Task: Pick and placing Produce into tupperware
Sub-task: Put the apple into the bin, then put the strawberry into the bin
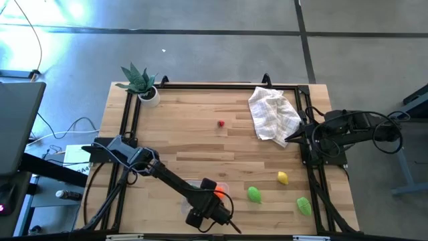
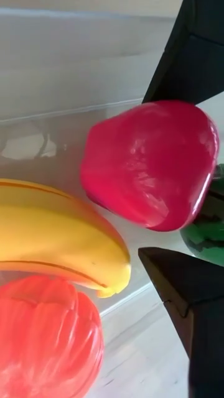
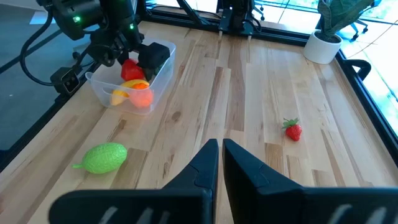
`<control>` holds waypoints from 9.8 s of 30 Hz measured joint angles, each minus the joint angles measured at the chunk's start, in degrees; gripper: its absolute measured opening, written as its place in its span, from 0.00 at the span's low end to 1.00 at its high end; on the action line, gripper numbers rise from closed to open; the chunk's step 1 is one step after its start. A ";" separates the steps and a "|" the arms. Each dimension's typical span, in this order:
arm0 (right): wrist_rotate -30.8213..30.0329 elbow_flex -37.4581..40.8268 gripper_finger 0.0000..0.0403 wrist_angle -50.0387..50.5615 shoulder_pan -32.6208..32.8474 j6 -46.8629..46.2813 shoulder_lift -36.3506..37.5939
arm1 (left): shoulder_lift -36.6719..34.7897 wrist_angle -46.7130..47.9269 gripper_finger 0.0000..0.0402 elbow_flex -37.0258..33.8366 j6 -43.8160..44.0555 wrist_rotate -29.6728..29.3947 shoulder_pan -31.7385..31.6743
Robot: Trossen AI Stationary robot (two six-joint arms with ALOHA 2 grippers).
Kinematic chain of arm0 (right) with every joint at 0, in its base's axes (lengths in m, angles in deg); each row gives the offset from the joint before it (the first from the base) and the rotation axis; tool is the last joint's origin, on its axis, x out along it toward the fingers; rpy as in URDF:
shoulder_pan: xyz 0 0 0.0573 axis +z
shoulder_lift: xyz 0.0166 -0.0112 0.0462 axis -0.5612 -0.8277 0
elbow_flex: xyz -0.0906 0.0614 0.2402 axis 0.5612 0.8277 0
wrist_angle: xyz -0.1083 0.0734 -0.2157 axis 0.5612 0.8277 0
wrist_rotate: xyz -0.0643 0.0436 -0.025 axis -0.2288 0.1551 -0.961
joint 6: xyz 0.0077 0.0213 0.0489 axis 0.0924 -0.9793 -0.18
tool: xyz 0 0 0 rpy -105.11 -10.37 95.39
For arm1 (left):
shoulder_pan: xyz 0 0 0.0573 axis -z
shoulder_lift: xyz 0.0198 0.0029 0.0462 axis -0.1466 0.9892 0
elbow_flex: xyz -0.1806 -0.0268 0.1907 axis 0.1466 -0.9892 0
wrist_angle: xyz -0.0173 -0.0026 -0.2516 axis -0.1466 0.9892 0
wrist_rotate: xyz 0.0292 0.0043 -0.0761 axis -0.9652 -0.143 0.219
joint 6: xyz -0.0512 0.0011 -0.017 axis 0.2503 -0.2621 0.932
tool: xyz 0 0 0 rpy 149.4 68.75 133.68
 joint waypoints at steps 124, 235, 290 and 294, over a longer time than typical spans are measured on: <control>0.01 0.02 0.04 0.01 0.00 0.00 0.04 | -0.46 -9.25 0.47 -0.04 -15.62 6.16 -49.62; 0.00 0.02 0.04 0.01 0.01 0.00 0.02 | -0.13 -6.51 0.47 -0.02 -70.62 -0.25 -43.12; 0.01 0.02 0.04 0.01 0.00 0.00 0.03 | 1.19 -5.98 0.47 -0.02 -74.72 -3.96 -40.15; 0.01 0.02 0.04 0.00 0.02 0.00 0.02 | 1.97 -5.73 0.47 -0.03 -73.79 -4.01 -40.15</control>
